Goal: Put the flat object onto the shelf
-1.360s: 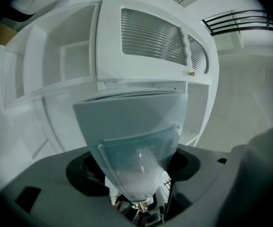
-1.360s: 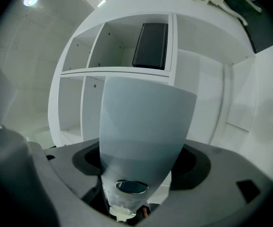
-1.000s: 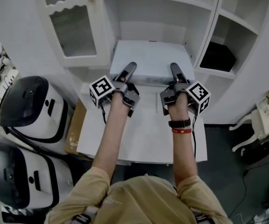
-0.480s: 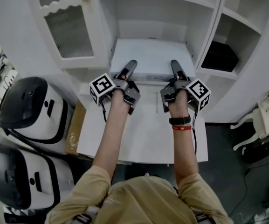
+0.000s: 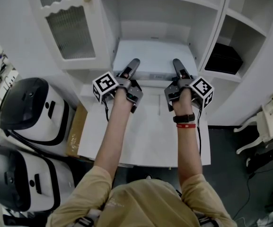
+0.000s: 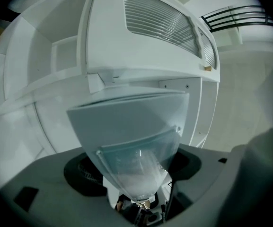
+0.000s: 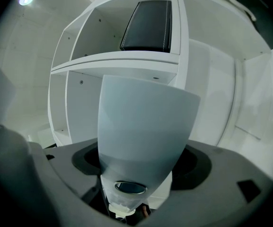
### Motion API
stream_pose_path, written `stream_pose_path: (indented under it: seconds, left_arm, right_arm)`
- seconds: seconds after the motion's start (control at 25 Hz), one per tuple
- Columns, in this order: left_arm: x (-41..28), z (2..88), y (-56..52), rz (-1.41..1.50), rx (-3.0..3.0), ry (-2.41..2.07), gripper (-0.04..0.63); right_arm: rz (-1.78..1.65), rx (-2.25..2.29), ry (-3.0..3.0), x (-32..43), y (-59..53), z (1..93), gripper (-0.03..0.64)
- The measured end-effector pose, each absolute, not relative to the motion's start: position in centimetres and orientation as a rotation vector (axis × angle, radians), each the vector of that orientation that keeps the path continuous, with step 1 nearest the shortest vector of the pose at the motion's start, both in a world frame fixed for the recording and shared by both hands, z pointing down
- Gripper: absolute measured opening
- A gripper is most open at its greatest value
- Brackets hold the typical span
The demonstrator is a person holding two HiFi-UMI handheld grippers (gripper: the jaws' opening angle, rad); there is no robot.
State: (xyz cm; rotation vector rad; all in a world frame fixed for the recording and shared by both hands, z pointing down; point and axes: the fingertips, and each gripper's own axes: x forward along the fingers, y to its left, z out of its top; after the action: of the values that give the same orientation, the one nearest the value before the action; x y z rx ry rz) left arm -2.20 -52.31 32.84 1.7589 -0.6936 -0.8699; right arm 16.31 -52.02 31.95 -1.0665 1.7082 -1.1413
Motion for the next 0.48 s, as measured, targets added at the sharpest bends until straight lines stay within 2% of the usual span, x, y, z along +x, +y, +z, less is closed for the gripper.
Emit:
stream_pose_path:
  seconds: [0.16,0.48]
  left_arm:
    - [-2.0,32.4,-52.1,-0.861,1.836,-0.679,0.373]
    - [-2.1,32.0,-51.7,-0.905,1.868,-0.655,0.404]
  right_arm:
    - [-1.130,-1.001,1.671,16.4,-52.1,31.5,0.383]
    - [-1.074,-0.953,1.716,16.2,-51.7,30.9,0.454]
